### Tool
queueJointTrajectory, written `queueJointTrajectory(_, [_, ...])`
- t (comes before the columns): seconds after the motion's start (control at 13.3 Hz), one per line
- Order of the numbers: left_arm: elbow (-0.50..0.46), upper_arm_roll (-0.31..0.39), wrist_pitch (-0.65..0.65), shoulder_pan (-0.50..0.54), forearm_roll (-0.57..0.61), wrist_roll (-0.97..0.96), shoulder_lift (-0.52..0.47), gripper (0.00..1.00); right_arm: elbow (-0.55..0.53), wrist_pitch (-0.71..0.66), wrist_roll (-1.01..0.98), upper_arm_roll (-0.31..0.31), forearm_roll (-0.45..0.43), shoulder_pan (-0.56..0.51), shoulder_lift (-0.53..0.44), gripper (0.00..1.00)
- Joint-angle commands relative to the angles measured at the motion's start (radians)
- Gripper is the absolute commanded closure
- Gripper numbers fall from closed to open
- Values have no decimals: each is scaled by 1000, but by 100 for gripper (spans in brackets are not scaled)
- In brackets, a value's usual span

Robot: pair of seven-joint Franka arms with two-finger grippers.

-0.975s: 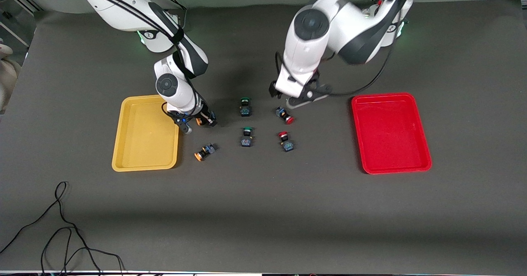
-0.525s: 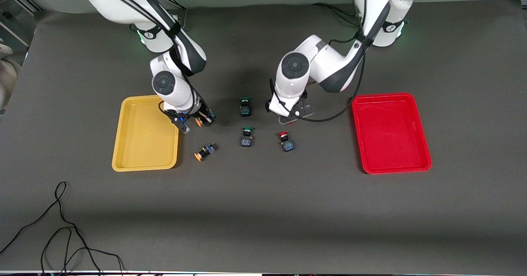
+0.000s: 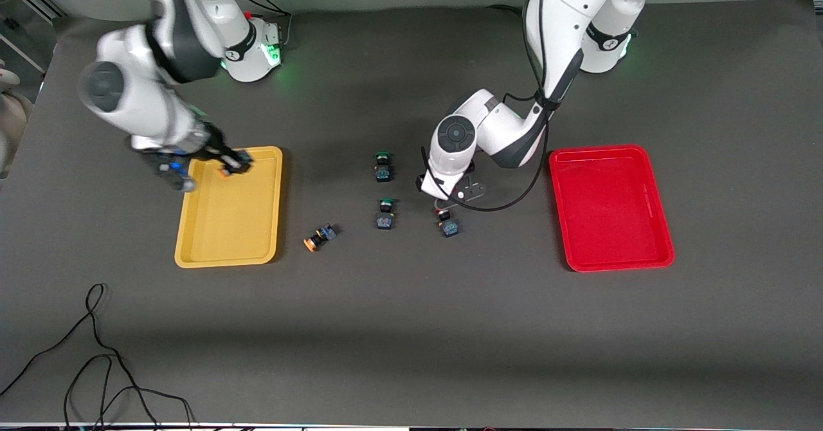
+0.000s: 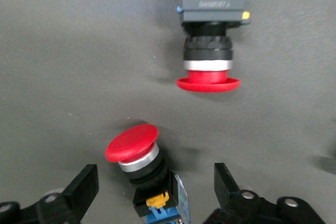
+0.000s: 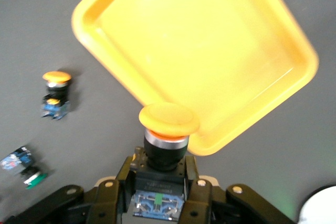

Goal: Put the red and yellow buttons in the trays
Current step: 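Grasp the yellow button with the right gripper while the left gripper grasps the red one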

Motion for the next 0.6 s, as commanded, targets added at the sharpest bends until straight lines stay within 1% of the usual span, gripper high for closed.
queueJointTrajectory(0.0, [8,16,2,-29,17,-60,-3,56,-57,13,-202,-135,14,10,10,81])
queueJointTrajectory(0.07, [9,16,-3,-27,17,-62,-4,79,-90,47,-268,-185,15,10,24,81])
queueJointTrajectory(0.15, [11,16,-7,-26,17,-62,-6,96,-136,115,-312,-218,15,10,46,81])
queueJointTrajectory(0.22, [14,16,-17,-23,17,-63,-10,100,-164,177,-323,-222,15,10,78,81])
queueJointTrajectory(0.3, [14,16,-20,-20,15,-63,-15,100,-166,206,-323,-222,17,10,111,81])
queueJointTrajectory(0.38, [15,18,-23,-17,15,-63,-24,100,-166,234,-323,-222,37,12,139,81])
queueJointTrajectory(0.45, [17,21,-44,-6,15,-57,-47,100,-166,260,-327,-220,72,16,165,81])
queueJointTrajectory(0.53, [17,19,-94,23,15,-44,-91,100,-166,289,-332,-214,87,19,193,81])
